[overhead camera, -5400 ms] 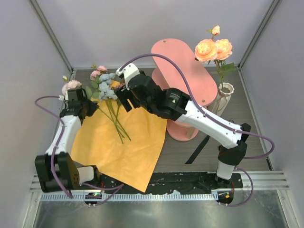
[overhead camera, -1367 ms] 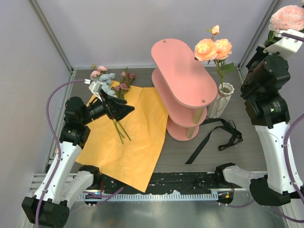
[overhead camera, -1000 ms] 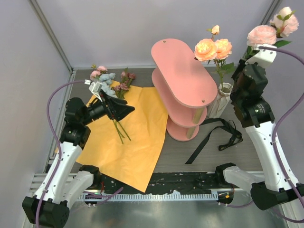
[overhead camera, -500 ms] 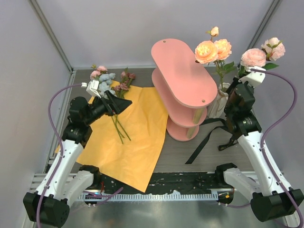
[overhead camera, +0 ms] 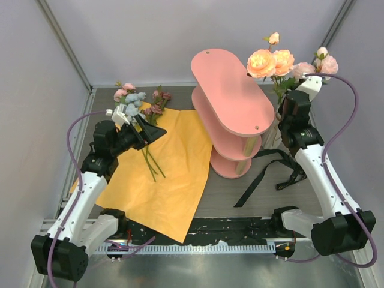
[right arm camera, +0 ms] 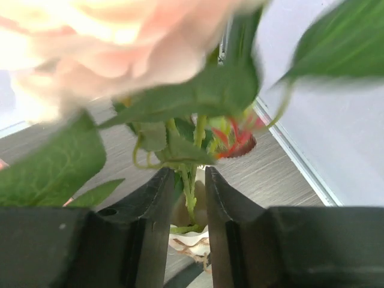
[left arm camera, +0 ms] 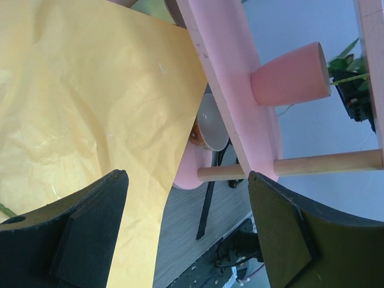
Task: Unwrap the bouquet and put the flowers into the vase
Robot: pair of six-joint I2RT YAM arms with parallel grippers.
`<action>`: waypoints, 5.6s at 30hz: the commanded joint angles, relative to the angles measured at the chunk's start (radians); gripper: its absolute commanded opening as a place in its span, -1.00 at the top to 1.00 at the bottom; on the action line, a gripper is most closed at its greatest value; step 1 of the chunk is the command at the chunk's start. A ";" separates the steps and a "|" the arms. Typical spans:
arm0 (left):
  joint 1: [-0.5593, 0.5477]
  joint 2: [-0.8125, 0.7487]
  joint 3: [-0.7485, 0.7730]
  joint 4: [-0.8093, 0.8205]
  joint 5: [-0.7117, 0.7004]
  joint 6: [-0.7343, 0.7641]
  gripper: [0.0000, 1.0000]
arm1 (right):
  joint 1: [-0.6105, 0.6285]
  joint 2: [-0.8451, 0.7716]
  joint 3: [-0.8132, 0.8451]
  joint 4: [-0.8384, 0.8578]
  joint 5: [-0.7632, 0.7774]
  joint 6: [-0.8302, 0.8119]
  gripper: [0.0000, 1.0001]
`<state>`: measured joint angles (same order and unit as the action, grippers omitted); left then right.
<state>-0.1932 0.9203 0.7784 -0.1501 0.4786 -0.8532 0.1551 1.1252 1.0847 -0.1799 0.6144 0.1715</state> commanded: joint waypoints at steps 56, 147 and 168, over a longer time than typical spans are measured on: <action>0.100 0.919 0.498 -0.490 -0.637 0.135 0.50 | 0.050 -0.102 0.612 -0.474 -0.111 0.046 -0.41; 0.187 1.025 0.564 -0.528 -0.643 0.192 0.43 | 0.103 -0.091 0.619 -0.469 -0.170 0.020 -0.42; 0.161 0.488 0.602 -0.574 -0.759 0.302 1.00 | 0.139 -0.016 0.734 -0.512 -0.318 0.029 -0.39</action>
<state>-0.0349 1.6657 1.3403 -0.7410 -0.2470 -0.5888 0.2878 1.0634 1.7206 -0.7116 0.3878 0.1970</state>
